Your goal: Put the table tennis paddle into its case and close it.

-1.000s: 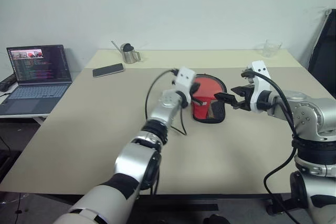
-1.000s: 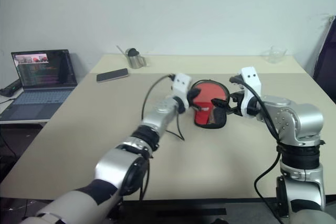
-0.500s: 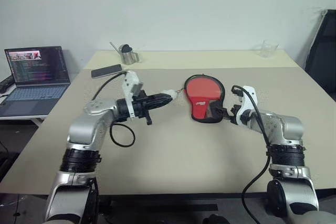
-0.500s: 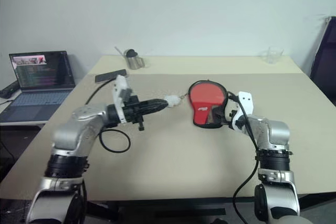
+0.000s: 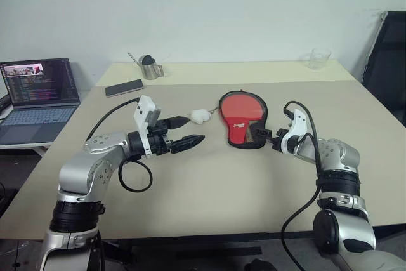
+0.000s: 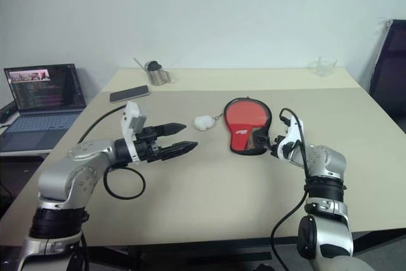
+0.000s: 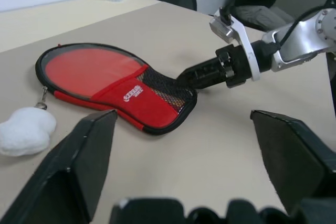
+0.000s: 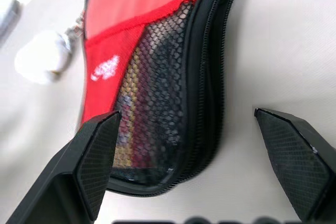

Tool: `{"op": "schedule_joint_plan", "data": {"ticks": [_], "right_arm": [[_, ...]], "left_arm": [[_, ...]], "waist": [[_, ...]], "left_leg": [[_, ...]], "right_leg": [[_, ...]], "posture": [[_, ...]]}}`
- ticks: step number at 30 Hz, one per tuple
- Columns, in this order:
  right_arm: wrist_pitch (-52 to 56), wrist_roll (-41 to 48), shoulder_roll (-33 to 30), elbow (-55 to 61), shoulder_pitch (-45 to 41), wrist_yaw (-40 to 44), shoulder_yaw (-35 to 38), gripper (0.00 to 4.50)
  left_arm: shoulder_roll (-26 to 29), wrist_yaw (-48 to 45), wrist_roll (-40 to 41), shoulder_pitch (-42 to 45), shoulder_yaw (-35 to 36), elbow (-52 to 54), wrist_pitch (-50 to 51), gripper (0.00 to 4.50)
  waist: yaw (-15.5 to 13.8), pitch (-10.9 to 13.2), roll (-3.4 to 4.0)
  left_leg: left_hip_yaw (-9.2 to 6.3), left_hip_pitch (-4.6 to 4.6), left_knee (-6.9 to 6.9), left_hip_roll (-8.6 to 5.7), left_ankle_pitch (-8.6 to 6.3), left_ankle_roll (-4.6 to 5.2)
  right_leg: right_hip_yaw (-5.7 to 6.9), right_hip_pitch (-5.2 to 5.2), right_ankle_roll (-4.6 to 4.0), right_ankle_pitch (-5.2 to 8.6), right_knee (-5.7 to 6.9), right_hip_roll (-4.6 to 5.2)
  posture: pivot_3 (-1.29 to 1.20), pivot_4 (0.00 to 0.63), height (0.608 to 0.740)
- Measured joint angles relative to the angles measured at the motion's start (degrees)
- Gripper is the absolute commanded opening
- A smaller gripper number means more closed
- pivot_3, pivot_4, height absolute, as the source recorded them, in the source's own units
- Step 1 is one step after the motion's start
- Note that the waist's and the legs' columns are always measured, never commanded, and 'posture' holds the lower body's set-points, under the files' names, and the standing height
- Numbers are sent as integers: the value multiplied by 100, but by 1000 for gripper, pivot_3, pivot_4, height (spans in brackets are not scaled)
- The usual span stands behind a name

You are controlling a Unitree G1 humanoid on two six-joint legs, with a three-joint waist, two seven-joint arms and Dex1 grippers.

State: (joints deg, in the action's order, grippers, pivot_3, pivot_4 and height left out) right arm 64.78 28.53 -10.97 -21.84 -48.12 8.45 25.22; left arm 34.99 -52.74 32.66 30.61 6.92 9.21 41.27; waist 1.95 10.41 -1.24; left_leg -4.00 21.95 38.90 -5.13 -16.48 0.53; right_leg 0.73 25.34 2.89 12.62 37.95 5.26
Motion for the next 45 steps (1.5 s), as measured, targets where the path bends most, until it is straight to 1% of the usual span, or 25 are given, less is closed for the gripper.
{"op": "schedule_joint_plan", "data": {"ticks": [4,7,17,22,24,31,45], "right_arm": [[195,272,171,-97,-53,-149,405,4500],[273,402,248,-97,-59,-242,536,4500],[278,487,416,-98,-85,-417,681,4500],[59,504,584,-277,-154,-525,736,4500],[-12,593,668,-357,-181,-615,827,4500],[-113,912,857,-519,-217,-792,1130,4500],[-201,1162,914,-662,-228,-874,1161,4500]], "left_arm": [[87,90,85,-28,18,148,48,4477],[116,143,99,-49,20,153,47,4477],[127,229,70,-50,-12,153,-36,4477],[127,259,-11,-49,-154,153,-68,4477],[126,263,-12,-48,-188,153,-72,4477],[126,279,-8,-46,-219,153,-73,4477],[117,334,-6,-30,-220,153,-84,4477]], "waist": [[0,0,0],[2,0,1],[10,-1,1],[42,-3,-3],[62,-3,-3],[139,-3,-3],[146,-3,-3]], "left_leg": [[2,-8,0,4,0,0],[4,-9,0,7,0,1],[26,-13,-1,42,-1,-1],[42,-21,-1,71,-2,1],[44,-25,-1,77,-10,14],[47,-31,-3,86,-11,15],[49,-33,-5,88,-11,16]], "right_leg": [[-2,-5,-2,-1,1,0],[-4,-5,-3,-2,1,-1],[-8,-5,-19,-11,-4,-18],[-11,-7,-42,-26,-5,-38],[-12,-8,-47,-29,-2,-44],[-17,-8,-51,-32,0,-57],[-19,-8,-51,-32,-1,-59]], "posture": [[0,150,740],[0,150,740],[0,150,740],[0,150,740],[0,150,740],[0,150,740],[0,150,740]]}}
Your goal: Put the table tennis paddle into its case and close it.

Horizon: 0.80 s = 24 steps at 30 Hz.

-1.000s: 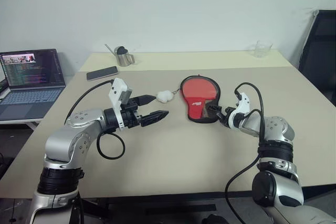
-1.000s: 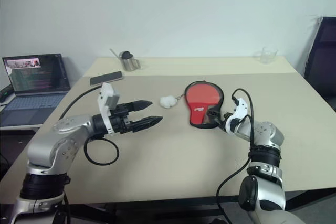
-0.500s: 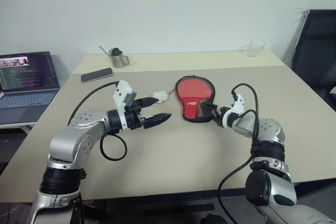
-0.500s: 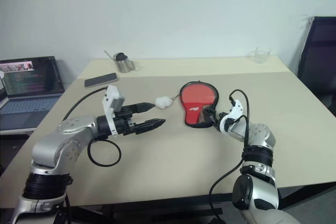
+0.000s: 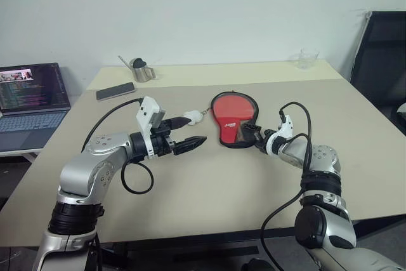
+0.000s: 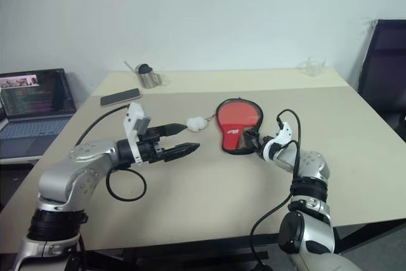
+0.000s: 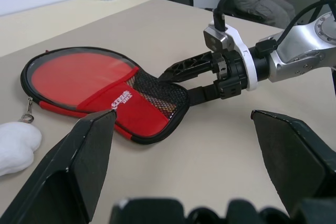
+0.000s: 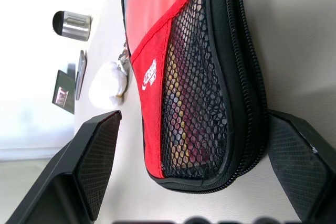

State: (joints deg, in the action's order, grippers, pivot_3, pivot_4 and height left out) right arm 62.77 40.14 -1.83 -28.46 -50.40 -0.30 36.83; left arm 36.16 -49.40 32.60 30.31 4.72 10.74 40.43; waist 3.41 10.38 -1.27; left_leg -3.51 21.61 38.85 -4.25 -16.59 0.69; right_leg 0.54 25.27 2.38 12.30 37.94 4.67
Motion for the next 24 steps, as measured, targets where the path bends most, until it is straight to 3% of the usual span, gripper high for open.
{"op": "schedule_joint_plan", "data": {"ticks": [3,14,24], "right_arm": [[-59,0,11,-58,1,3,-33,3883],[-89,67,103,-275,17,50,-288,64],[-110,127,34,-260,42,61,-452,9]], "left_arm": [[-32,10,-4,13,-2,0,-55,4500],[-40,36,-5,13,-17,0,-105,4500],[-42,40,-39,14,-39,-5,-167,4500]], "waist": [[0,0,0],[-37,0,0],[-44,0,0]], "left_leg": [[1,0,0,0,0,0],[-3,11,-3,-2,0,-2],[-5,11,-3,-2,0,-1]], "right_leg": [[0,0,0,0,0,0],[5,0,0,0,-19,2],[7,0,0,0,-17,3]], "posture": [[0,150,740],[0,150,740],[0,150,740]]}}
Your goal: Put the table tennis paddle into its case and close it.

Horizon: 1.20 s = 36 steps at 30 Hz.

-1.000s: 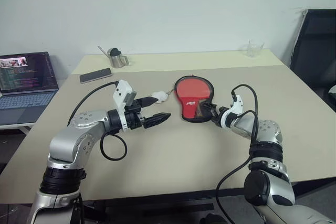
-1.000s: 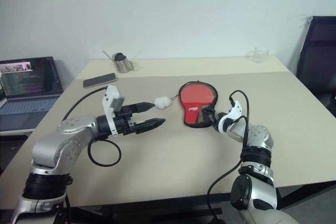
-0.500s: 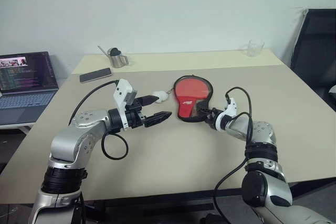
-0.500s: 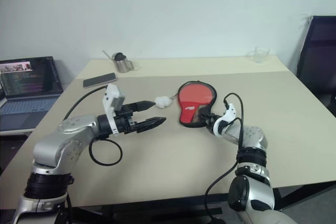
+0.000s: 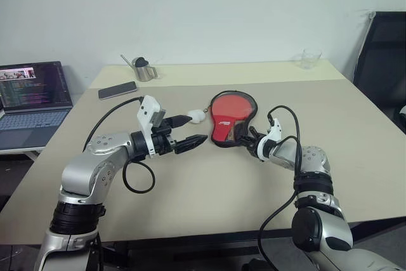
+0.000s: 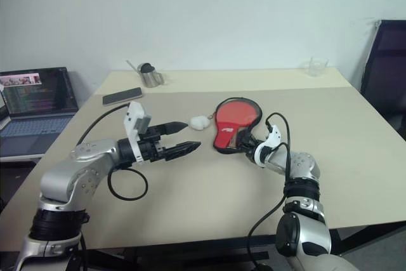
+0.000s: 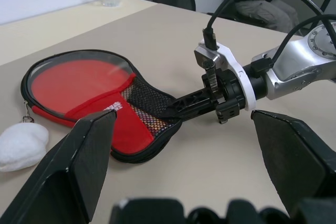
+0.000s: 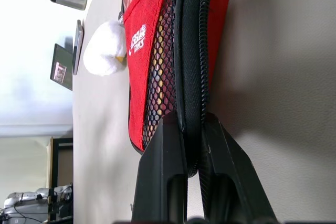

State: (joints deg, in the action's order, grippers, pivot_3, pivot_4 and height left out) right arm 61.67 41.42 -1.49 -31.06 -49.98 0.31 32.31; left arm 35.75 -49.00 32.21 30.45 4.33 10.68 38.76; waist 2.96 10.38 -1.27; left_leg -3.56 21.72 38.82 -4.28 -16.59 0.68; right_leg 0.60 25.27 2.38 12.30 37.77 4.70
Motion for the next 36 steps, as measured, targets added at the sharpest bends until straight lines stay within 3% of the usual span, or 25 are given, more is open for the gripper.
{"op": "schedule_joint_plan", "data": {"ticks": [5,17,22,36], "right_arm": [[403,92,-218,377,228,35,-95,9],[2646,772,-1237,2568,1627,704,-567,9],[2690,1644,-2200,3489,2707,1145,-1127,9],[2692,3188,-3122,4724,4330,1092,-1385,9]], "left_arm": [[-11,5,-11,16,-19,-3,-34,4500],[-56,-180,-105,246,-201,-334,-162,4500],[-118,-350,-214,422,-379,-681,-264,4500],[-228,-642,-335,615,-554,-922,-340,4500]], "waist": [[-70,0,0],[-163,0,0],[-213,-3,-1],[-295,-5,-5]], "left_leg": [[-4,6,-1,0,0,0],[-12,25,-13,-2,-7,6],[-8,21,-10,-6,-23,23],[-11,20,-6,-5,-31,34]], "right_leg": [[5,1,0,0,-9,1],[19,-10,6,-2,-73,3],[19,-25,18,5,-86,5],[22,-30,24,8,-86,10]], "posture": [[0,150,740],[0,150,740],[0,150,740],[0,150,740]]}}
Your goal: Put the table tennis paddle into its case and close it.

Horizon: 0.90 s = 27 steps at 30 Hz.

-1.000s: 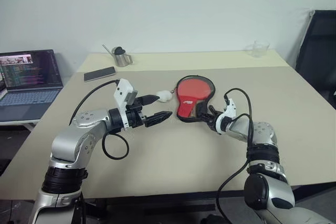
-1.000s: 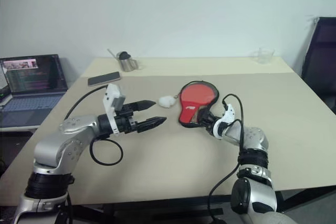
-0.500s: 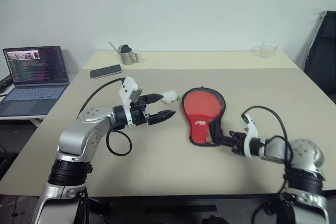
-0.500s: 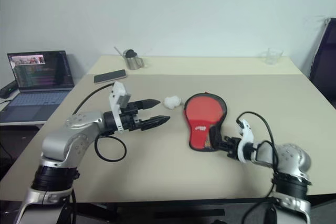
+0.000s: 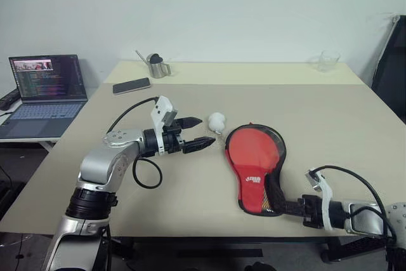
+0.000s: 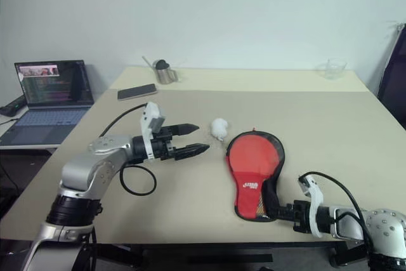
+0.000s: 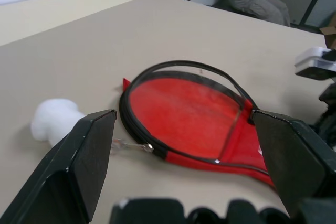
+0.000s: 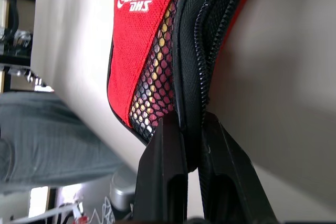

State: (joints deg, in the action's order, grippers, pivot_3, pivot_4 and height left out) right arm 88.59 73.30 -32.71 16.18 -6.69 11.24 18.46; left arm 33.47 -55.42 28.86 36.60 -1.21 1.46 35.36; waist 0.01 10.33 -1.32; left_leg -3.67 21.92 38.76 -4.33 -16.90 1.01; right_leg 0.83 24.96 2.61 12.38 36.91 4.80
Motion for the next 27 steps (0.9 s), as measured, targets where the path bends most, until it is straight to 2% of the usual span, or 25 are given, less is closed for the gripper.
{"op": "schedule_joint_plan", "data": {"ticks": [15,25,27], "right_arm": [[-2,-20,-393,298,282,411,-288,9],[-111,-456,-502,293,25,650,-653,9],[-117,-512,-496,222,-79,683,-674,698]], "left_arm": [[-21,-141,-75,109,-78,-162,-79,4500],[-66,-148,-119,127,-78,-175,-85,4500],[-73,-145,-131,127,-78,-178,-86,4500]], "waist": [[-5,-4,-6],[5,-17,-27],[8,-17,-28]], "left_leg": [[-2,-4,2,0,0,-1],[-4,-20,6,2,-2,3],[-6,-33,7,2,-4,6]], "right_leg": [[3,-6,2,1,-1,0],[4,-24,2,1,2,-1],[5,-38,2,1,1,-2]], "posture": [[0,150,740],[0,150,740],[0,150,740]]}}
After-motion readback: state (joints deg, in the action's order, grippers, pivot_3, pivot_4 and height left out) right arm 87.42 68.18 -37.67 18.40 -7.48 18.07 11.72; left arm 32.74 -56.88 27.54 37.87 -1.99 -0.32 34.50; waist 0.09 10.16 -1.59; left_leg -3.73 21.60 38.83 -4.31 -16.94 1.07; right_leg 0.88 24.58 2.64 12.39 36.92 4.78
